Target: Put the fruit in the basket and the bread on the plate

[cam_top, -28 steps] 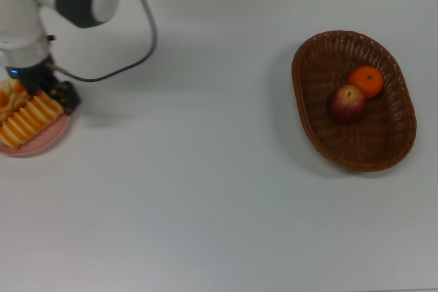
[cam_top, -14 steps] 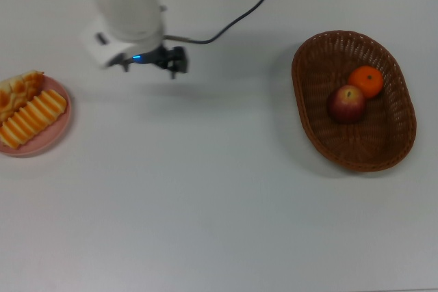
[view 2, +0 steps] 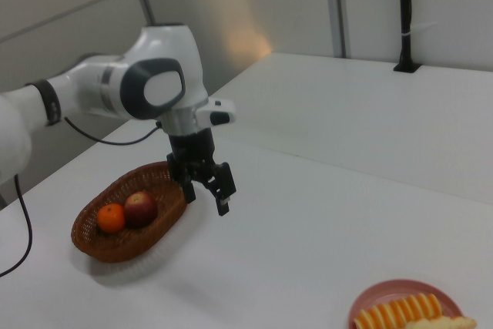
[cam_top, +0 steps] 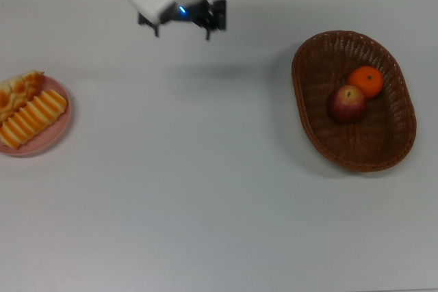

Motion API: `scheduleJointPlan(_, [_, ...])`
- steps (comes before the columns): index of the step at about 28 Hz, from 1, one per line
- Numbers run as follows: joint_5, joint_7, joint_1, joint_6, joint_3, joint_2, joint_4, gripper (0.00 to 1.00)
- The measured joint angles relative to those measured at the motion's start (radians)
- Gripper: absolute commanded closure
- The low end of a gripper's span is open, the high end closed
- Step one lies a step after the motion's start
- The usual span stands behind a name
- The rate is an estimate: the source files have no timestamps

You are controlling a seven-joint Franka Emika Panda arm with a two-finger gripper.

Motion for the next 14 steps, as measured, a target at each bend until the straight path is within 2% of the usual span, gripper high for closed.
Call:
scheduleJointPlan(6, [0.0,-0.059,-0.076,-0.047,0.014,-0.082,-0.002,0.0])
scheduleJointPlan(10, [0.0,-0.062,-0.107,-0.053,0.031,-0.102,-0.003,0.0])
scheduleJointPlan(14, [0.0,-0.062,-0.139,-0.053,0.07,-0.103,-0.004,0.0])
